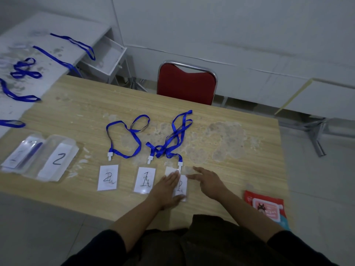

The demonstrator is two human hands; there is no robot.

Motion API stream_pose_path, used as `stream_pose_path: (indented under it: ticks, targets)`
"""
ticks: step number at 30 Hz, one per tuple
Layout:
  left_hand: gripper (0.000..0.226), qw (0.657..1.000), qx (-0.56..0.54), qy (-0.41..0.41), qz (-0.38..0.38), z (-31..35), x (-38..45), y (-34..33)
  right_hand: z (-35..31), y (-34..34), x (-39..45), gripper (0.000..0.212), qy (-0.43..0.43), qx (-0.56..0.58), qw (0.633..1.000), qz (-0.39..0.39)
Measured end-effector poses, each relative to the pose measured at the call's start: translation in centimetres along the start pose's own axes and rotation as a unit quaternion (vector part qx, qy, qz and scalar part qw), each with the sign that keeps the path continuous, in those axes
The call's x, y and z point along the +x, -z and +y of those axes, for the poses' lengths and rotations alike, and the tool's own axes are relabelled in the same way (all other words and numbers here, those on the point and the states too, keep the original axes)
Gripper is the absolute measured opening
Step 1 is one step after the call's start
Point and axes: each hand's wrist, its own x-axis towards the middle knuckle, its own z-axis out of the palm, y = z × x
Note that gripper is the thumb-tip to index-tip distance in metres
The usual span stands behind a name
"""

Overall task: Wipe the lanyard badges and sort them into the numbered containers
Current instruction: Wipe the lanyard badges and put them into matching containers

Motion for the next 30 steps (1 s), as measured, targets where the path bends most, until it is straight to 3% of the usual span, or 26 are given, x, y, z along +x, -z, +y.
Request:
stream_pose_path:
  ticks: [3, 5, 10, 15, 17, 20, 24, 28, 30]
  targets:
    - [0.099, 0.999, -0.017, -0.022, -0.029, 0.8, -1.2, -1.5, 0.1, -0.2, -0.2, 0.045, -0.011, 0.006, 1.0, -0.019]
    - [0.101, 0.998, -0.006, -0.035, -0.046, 0.9, -1.9, -2.5, 0.1, -0.6, -0.3, 0.054, -0.016, 0.001, 0.999, -0.031]
    - [0.096, 1.0, 0.004, 0.005, -0.006, -0.2, -0.4, 0.1, 0.0, -1.4, -0.3, 0.081, -0.019, -0.024, 0.999, -0.045]
    - [0.096, 0.994, 0.038, -0.079, -0.064, 1.4, -3.2, -2.4, 0.4, -1.9, -0.2, 0.1, -0.015, -0.031, 0.998, -0.047]
    - [0.094, 0.995, 0.047, -0.073, -0.054, 1.0, -3.0, -2.3, 0.7, -2.1, -0.2, 0.106, -0.007, -0.043, 0.998, -0.045]
    - [0.095, 0.997, 0.047, -0.044, -0.039, 0.7, -2.2, -1.4, 0.7, -2.0, -0.3, 0.11, 0.0, -0.052, 0.998, -0.047]
    - [0.094, 0.99, 0.081, -0.095, -0.072, 0.5, -3.3, -2.9, 0.8, -2.1, -0.3, 0.112, 0.001, -0.051, 0.998, -0.046]
    - [0.094, 0.998, 0.05, -0.038, -0.028, -0.3, -2.2, -1.6, 1.0, -2.3, -0.2, 0.114, 0.005, -0.057, 0.997, -0.051]
    - [0.093, 0.995, 0.057, -0.061, -0.045, -0.1, -2.4, -1.5, 0.9, -2.2, -0.2, 0.117, 0.005, -0.062, 0.997, -0.054]
